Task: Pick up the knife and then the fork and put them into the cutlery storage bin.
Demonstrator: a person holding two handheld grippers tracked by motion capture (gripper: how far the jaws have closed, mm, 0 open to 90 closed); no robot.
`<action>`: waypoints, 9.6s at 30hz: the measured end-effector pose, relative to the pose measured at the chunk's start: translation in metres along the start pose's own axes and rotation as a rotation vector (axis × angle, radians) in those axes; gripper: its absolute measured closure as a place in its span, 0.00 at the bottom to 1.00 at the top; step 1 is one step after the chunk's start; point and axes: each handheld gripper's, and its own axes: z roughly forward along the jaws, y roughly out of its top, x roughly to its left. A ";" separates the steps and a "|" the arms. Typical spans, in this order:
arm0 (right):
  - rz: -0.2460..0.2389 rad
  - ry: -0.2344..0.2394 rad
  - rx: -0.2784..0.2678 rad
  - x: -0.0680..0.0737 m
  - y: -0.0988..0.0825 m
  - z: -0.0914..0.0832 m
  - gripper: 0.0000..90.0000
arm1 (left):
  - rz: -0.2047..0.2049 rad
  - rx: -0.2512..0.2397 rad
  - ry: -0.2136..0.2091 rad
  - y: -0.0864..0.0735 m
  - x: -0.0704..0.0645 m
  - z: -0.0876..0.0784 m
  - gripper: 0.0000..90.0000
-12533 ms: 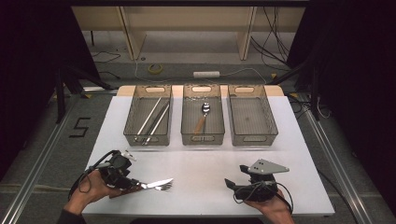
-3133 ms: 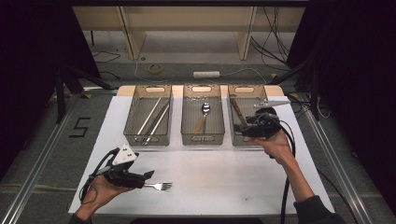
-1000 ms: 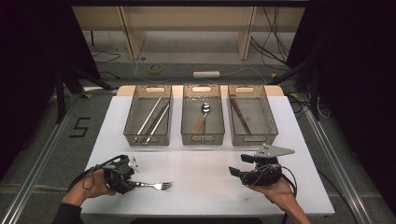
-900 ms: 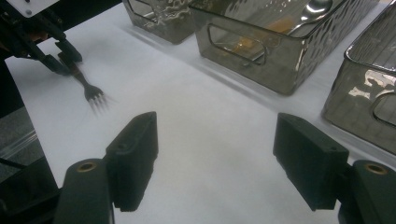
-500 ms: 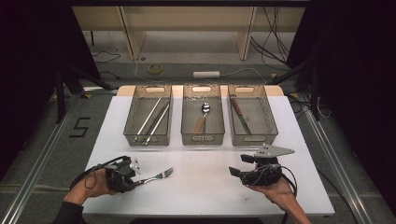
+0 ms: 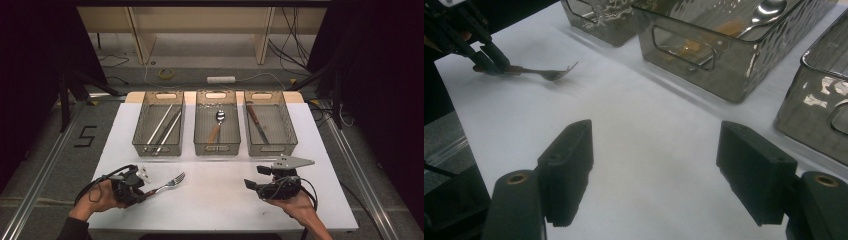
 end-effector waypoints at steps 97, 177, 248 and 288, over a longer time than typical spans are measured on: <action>-1.009 -0.076 0.249 0.108 -0.018 0.079 0.87 | 0.158 -0.199 -0.147 0.130 -0.070 -0.014 0.33; -0.225 -0.231 0.108 -0.037 0.051 0.015 0.87 | -0.241 -0.783 0.135 0.019 -0.037 -0.017 0.19; 0.131 -0.428 0.132 -0.156 0.121 0.079 0.87 | -0.236 -0.788 0.132 0.019 -0.039 -0.017 0.18; 0.242 -0.426 0.200 -0.162 0.103 0.093 0.61 | -0.239 -0.780 0.134 0.019 -0.039 -0.016 0.17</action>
